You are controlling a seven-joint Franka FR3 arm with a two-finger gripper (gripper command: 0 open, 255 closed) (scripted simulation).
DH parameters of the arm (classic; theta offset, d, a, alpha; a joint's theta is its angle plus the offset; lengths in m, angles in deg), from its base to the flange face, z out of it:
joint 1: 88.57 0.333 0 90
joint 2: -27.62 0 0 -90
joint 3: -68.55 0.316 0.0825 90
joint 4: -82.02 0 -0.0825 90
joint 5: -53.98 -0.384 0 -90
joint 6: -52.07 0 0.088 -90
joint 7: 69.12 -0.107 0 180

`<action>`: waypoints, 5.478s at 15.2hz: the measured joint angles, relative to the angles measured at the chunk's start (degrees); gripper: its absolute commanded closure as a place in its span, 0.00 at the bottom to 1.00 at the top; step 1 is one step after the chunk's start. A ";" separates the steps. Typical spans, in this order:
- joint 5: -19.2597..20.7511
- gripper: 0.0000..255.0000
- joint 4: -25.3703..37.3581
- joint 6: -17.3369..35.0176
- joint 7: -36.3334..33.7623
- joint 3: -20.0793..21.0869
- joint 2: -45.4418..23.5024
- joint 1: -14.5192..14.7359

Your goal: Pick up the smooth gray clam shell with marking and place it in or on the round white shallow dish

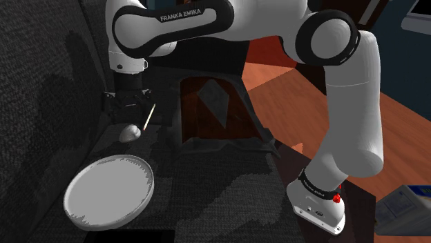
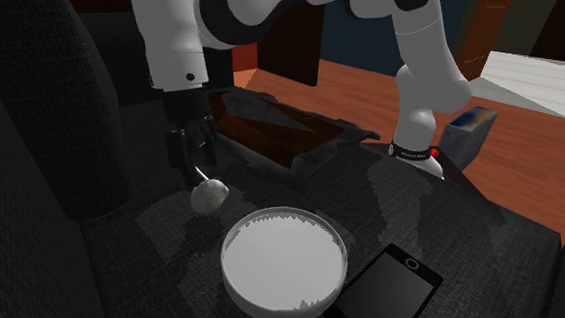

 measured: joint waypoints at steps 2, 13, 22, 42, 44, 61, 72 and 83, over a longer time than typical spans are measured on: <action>0.09 0.00 -1.52 2.14 -0.15 -0.02 -0.84 0.35; 0.06 1.00 -1.83 3.27 -0.22 0.02 -1.28 0.59; 0.09 1.00 -1.46 2.42 -0.32 0.03 -1.03 0.54; 5.50 0.00 11.99 -13.99 -1.52 -1.40 -5.85 4.20; 5.82 0.00 11.03 -12.77 -1.72 -1.68 -5.48 4.36; 5.67 1.00 10.07 -10.87 -1.11 -1.80 -7.72 4.79; 5.49 1.00 11.41 -12.08 -2.11 -2.00 -6.95 5.02; 21.13 0.00 -5.25 -2.92 15.38 0.29 4.23 9.60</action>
